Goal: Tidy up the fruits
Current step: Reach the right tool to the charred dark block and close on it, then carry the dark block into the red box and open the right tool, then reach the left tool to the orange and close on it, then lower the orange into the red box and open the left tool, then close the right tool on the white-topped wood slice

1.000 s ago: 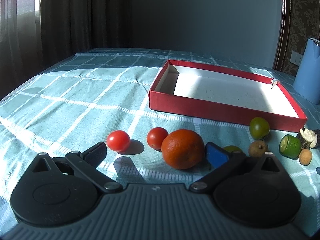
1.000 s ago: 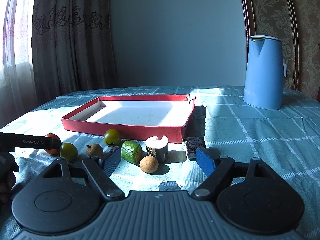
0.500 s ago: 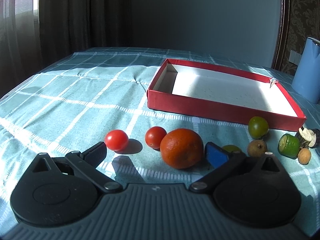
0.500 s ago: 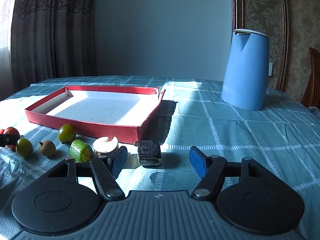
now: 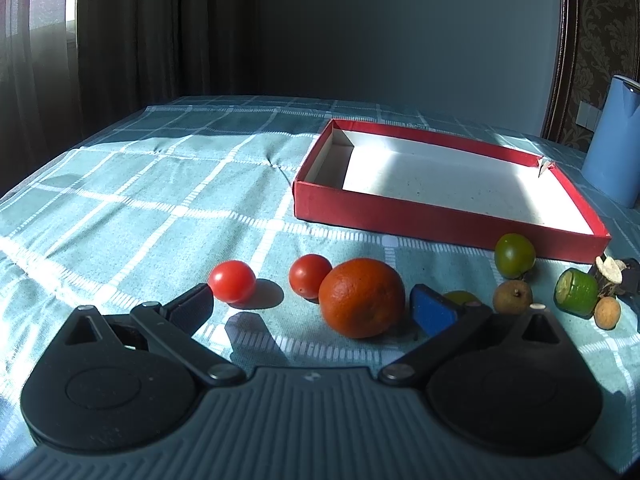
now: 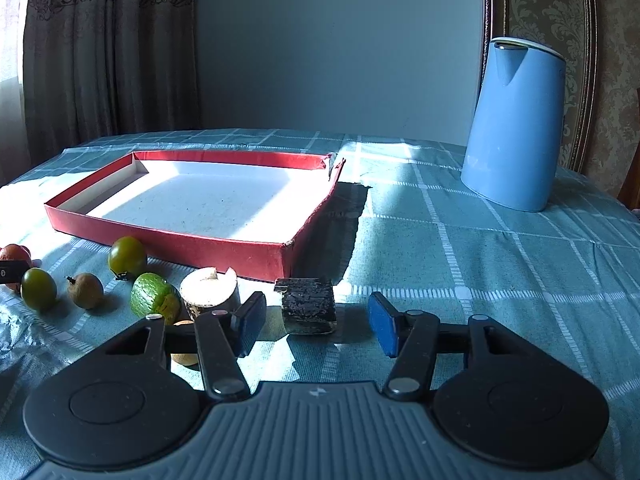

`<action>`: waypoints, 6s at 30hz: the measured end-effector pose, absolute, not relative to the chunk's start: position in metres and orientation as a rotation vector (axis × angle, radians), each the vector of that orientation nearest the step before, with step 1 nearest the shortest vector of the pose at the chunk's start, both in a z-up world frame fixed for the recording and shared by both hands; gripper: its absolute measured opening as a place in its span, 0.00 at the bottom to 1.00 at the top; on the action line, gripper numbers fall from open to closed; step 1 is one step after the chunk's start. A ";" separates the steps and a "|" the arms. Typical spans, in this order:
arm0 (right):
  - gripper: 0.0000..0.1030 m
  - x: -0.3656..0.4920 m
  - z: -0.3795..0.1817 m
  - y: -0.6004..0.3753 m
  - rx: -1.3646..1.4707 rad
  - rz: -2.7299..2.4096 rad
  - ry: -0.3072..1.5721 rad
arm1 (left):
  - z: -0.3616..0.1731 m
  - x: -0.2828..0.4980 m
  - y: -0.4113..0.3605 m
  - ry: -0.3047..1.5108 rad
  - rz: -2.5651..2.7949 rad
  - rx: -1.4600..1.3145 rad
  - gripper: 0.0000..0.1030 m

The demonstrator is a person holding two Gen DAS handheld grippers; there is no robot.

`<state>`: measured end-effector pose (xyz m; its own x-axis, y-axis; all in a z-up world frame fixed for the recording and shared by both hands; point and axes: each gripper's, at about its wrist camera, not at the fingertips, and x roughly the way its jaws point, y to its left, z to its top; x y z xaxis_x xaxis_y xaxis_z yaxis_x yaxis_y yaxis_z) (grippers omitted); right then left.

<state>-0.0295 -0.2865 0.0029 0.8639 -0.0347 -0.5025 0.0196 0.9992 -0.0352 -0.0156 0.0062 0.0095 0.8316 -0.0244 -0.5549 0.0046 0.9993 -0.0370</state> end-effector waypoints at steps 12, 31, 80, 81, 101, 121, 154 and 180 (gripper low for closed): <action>0.52 -0.014 -0.002 -0.287 -0.022 -0.025 0.585 | 0.008 -0.014 0.006 0.592 -0.018 -0.031 1.00; 0.28 -0.015 0.000 -0.295 0.036 -0.020 0.569 | 0.007 -0.014 0.006 0.597 -0.012 -0.030 1.00; 0.75 -0.046 0.010 -0.313 0.214 -0.041 0.358 | 0.015 -0.034 0.008 0.479 -0.083 -0.048 0.90; 0.76 -0.047 0.010 -0.312 0.206 -0.069 0.361 | 0.016 -0.037 0.007 0.463 -0.091 -0.045 0.90; 0.95 -0.020 -0.007 -0.311 0.181 -0.117 0.604 | 0.017 -0.041 -0.003 0.440 -0.167 0.006 0.73; 0.95 -0.020 -0.006 -0.311 0.194 -0.113 0.603 | 0.019 -0.048 -0.004 0.415 -0.191 0.019 0.39; 0.97 -0.020 -0.006 -0.314 0.220 -0.103 0.593 | 0.038 0.028 -0.019 0.427 -0.079 0.065 0.85; 0.58 -0.038 0.009 -0.276 0.086 0.199 0.442 | 0.030 -0.043 0.046 0.307 -0.010 -0.095 1.00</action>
